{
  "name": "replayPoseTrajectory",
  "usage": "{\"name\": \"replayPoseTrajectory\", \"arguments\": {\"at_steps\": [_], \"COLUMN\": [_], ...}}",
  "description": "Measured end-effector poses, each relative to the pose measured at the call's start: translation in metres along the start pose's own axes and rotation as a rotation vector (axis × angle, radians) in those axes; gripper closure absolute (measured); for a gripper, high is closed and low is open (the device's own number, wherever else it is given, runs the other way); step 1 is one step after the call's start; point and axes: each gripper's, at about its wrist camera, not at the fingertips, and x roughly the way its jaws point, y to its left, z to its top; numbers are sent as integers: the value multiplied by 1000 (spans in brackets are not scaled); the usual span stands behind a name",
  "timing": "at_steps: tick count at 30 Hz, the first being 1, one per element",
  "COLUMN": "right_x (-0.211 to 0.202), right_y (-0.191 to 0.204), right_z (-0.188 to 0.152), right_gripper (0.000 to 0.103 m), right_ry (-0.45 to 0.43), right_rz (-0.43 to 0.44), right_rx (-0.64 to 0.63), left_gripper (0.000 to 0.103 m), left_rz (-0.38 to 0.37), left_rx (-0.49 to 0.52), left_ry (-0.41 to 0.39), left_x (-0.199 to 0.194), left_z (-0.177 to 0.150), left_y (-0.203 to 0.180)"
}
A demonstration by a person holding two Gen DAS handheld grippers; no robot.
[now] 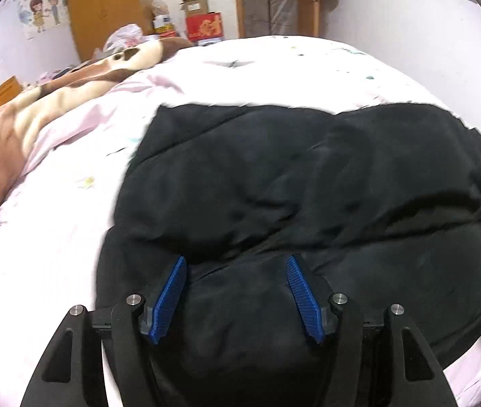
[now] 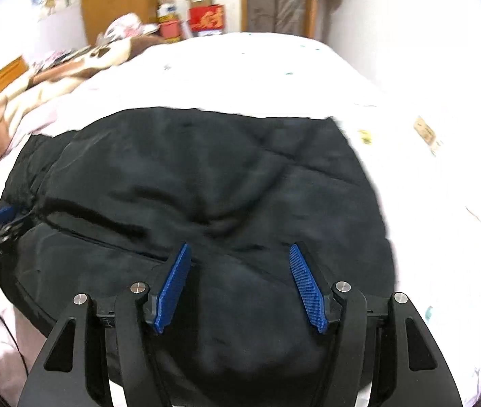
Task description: Fold large clothes
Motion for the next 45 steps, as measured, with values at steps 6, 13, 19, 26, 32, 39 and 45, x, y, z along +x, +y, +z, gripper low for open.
{"name": "replayPoseTrajectory", "arguments": {"at_steps": [6,13,19,26,32,39,45], "right_x": [36,72,54,9,27,46,70], "right_y": [-20,-16,-12,-42,-72,-104,-107], "right_z": [-20,-19,-6,10,12,0,3], "right_gripper": [42,41,40,32,26,23,23], "right_ry": [72,117,104,27,107,160,205], "right_rz": [-40,-43,-17,28,61,192,328], "right_rx": [17,34,3,32,104,186,175], "left_gripper": [40,40,41,25,24,17,11], "left_rz": [-12,-25,-67,-104,-149,-293,-336], "left_rx": [-4,-19,13,-3,-106,-110,-70], "left_ry": [33,57,76,10,128,236,277], "left_x": [27,54,32,0,32,66,96], "left_z": [-14,-11,6,25,31,25,32], "left_y": [2,4,10,64,109,105,100]}}
